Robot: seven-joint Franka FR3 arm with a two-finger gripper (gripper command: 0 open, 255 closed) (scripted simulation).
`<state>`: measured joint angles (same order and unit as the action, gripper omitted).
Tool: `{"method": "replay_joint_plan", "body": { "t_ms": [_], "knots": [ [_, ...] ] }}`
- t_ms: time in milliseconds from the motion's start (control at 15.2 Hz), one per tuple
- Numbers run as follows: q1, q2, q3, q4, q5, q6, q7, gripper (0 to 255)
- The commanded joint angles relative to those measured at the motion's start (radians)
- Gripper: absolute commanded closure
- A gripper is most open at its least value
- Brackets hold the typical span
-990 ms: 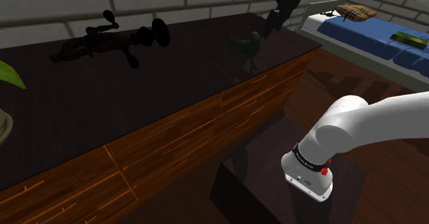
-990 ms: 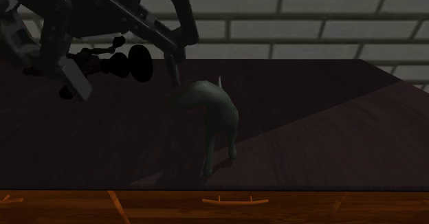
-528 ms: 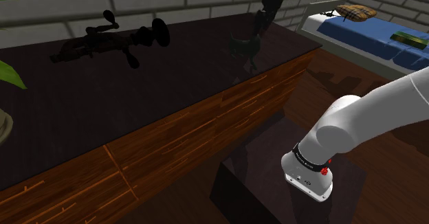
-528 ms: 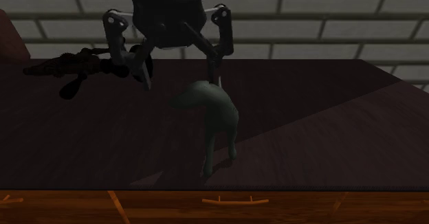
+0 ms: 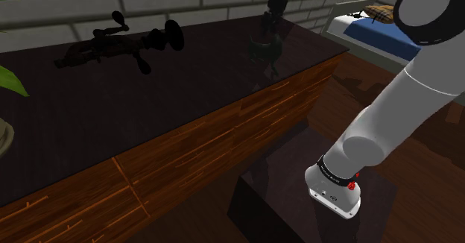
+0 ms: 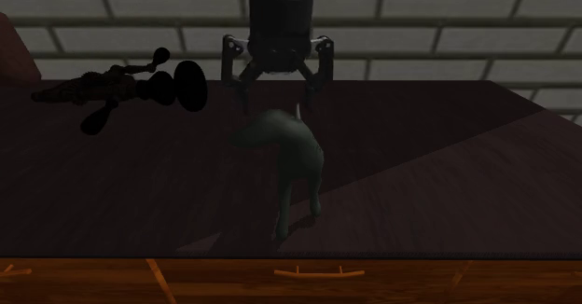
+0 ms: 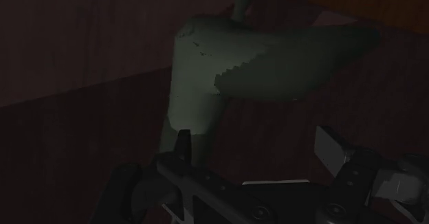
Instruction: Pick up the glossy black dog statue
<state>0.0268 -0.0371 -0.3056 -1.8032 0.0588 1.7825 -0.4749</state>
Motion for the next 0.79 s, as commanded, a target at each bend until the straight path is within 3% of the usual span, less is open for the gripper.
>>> {"method": "replay_joint_plan", "body": {
  "t_ms": [0, 528, 726],
  "knots": [
    [-0.012, 0.102, -0.017, 0.084, 0.043, -0.016, -0.053, 0],
    [-0.113, 0.508, -0.011, 0.520, 0.189, -0.170, -0.182, 0],
    [-0.110, 0.507, -0.009, 0.478, 0.189, -0.129, -0.188, 0]
  ]
}}
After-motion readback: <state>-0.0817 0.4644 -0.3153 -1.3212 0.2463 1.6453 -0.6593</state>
